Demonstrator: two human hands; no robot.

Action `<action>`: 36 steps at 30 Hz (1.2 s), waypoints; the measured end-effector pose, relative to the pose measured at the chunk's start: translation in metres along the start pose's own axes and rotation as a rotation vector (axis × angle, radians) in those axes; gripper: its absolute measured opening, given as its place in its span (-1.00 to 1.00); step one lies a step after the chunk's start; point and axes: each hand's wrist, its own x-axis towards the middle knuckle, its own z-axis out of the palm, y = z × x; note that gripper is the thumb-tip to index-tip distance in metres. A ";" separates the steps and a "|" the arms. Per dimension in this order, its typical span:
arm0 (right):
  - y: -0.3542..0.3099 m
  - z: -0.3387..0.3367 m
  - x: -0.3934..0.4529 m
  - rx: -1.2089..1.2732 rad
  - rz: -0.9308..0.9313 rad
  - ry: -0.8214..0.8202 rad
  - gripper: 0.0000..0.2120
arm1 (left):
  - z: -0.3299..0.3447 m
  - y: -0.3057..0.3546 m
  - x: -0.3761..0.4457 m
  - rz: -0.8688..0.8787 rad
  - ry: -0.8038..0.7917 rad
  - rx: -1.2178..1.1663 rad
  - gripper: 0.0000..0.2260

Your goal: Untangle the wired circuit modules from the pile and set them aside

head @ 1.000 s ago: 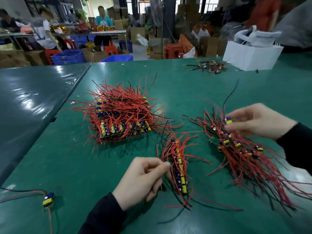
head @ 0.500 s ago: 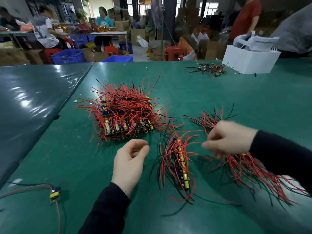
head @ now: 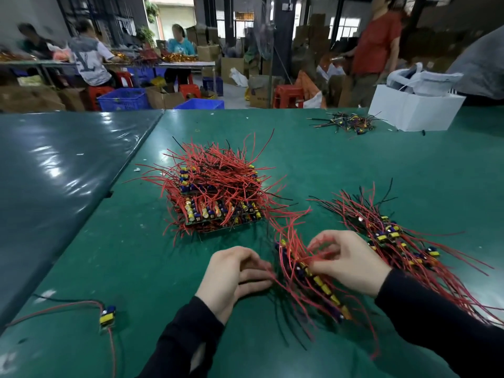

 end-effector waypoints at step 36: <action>-0.032 0.028 0.001 0.153 -0.440 -0.158 -0.82 | -0.002 0.008 -0.006 0.183 -0.077 -0.239 -0.84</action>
